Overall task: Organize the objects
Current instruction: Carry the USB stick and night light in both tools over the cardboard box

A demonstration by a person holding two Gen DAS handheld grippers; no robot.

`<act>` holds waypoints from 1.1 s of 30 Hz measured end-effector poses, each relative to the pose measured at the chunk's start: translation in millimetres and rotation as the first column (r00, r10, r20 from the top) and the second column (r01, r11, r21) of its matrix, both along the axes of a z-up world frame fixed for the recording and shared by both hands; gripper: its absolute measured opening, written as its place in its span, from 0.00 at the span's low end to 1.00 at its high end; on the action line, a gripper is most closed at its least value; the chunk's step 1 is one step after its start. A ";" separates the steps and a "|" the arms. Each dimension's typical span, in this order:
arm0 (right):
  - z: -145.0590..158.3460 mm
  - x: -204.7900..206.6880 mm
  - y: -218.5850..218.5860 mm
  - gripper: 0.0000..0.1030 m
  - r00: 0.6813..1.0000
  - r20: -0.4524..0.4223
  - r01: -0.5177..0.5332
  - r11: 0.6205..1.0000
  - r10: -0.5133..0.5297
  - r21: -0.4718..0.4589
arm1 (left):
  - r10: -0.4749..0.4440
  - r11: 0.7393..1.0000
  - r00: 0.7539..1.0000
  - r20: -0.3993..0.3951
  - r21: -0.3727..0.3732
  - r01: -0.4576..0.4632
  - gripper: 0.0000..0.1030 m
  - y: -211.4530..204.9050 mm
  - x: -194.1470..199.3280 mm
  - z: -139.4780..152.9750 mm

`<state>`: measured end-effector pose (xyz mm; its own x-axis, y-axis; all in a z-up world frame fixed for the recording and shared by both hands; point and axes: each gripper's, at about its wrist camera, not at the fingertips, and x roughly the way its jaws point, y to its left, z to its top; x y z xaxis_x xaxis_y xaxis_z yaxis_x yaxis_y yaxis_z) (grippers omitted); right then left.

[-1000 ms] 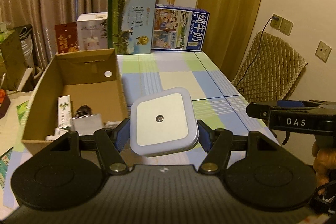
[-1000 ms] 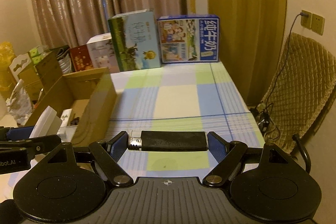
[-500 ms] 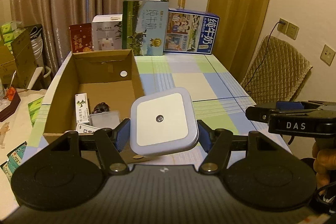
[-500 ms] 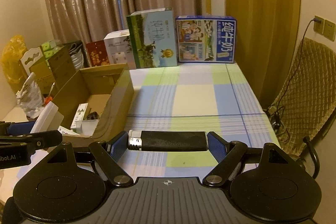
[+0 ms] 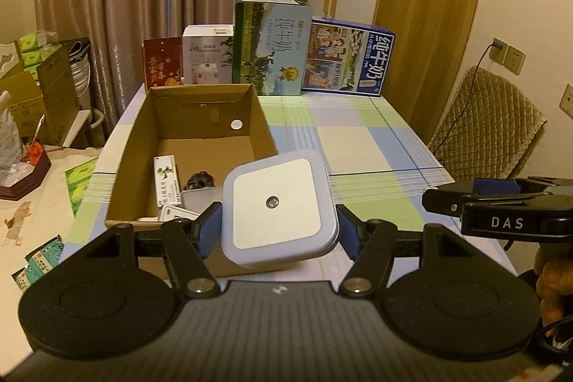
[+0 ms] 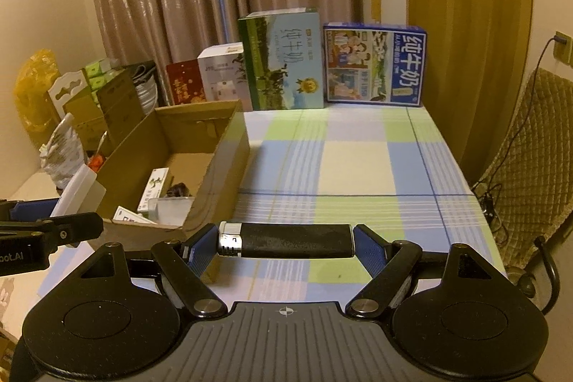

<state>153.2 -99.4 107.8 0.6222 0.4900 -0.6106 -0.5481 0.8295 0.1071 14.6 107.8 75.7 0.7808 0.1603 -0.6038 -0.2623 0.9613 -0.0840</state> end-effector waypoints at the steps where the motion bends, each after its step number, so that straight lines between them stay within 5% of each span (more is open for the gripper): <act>1: -0.3 -0.2 2.2 0.76 1.000 0.000 -0.005 1.000 0.005 0.000 | 0.005 1.000 1.000 -0.001 0.001 -0.005 0.60 2.2 -1.0 0.0; 33: -9.5 7.3 70.3 0.76 0.992 -0.019 -0.126 0.992 0.127 0.020 | 0.093 0.995 0.995 -0.038 0.033 -0.092 0.60 62.1 -2.1 -7.9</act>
